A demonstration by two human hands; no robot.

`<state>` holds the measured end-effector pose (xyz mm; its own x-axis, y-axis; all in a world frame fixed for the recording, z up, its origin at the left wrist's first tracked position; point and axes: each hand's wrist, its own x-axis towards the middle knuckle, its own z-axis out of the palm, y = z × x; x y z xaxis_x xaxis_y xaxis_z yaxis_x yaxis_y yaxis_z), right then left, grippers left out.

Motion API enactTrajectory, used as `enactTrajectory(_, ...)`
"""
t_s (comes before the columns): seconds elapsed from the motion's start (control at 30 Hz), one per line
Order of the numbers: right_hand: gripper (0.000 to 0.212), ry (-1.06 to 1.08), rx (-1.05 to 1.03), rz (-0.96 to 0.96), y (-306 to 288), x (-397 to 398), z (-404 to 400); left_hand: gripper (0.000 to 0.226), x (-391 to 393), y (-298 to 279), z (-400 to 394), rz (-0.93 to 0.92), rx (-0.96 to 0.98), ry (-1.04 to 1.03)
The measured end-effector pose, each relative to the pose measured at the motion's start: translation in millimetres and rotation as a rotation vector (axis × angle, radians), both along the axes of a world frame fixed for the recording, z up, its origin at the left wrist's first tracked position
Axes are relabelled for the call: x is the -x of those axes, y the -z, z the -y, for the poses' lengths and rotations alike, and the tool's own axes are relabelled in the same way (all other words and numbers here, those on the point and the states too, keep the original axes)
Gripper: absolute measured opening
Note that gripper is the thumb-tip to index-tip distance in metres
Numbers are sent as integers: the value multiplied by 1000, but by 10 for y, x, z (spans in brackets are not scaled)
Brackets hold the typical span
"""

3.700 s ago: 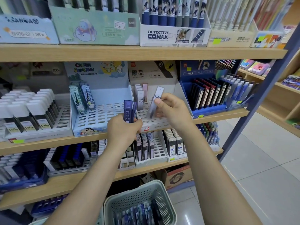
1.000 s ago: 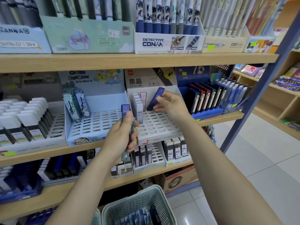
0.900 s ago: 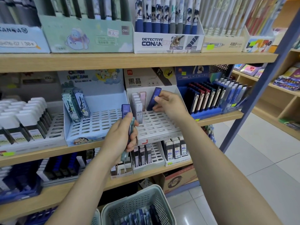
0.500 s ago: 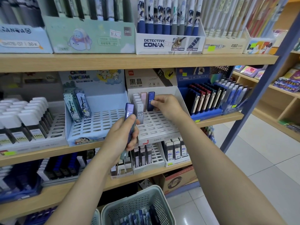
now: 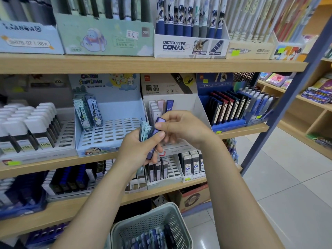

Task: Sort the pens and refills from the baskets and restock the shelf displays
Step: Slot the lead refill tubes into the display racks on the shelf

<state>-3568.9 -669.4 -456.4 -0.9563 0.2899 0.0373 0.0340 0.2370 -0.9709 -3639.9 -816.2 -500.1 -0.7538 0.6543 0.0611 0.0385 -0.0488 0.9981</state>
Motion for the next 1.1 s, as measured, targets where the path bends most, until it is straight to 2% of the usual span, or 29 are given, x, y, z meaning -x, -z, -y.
enactTrajectory(0.2,7,183,237,-204,52,-11,-162,22,32,16,15,26,-3,11)
enactTrajectory(0.33,9,52,296,-149,40,9,-214,17,60,33,-4,23,-5,0)
enactTrajectory(0.43,7,33,275,-165,-10,26,-295,11,114,24,14,22,1,48)
enactTrajectory(0.53,8,241,258,-261,52,72,-471,23,180,3,69,36,-8,161)
enactTrajectory(0.63,13,401,211,-277,172,151,-500,24,224,-25,107,71,-49,199)
enactTrajectory(0.87,18,418,-10,-234,279,271,-440,22,204,-27,85,132,-112,122)
enactTrajectory(1.1,20,422,-73,-193,265,292,-478,23,186,-12,63,75,-100,75)
